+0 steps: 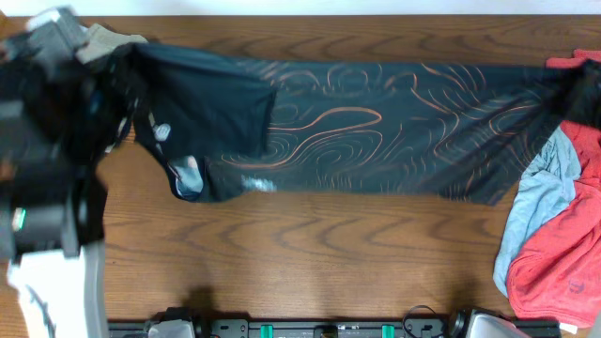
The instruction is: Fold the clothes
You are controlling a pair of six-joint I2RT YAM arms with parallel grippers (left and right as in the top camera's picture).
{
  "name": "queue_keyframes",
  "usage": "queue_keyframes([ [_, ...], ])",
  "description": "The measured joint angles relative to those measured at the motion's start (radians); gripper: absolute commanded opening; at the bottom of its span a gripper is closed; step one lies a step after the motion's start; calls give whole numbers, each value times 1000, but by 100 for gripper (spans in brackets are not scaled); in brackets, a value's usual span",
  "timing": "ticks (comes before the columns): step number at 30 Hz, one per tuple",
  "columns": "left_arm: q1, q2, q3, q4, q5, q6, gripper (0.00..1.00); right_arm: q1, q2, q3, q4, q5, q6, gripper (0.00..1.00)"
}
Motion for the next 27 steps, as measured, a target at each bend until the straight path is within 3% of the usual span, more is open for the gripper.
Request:
queue_keyframes([
  [8, -3, 317, 0, 320, 10, 0, 6, 29, 239, -2, 266, -103, 19, 1],
  [13, -3, 472, -6, 643, 14, -40, 6, 88, 356, -4, 604, -118, 89, 1],
  [18, -2, 517, -3, 919, -2, -107, 6, 139, 386, -8, 961, -98, 200, 1],
  [22, 0, 517, 112, 956, -30, -124, 6, 149, 376, 38, 1060, -64, 263, 1],
  [27, 17, 500, 312, 849, -32, -124, 6, 149, 352, 134, 891, -27, 277, 1],
])
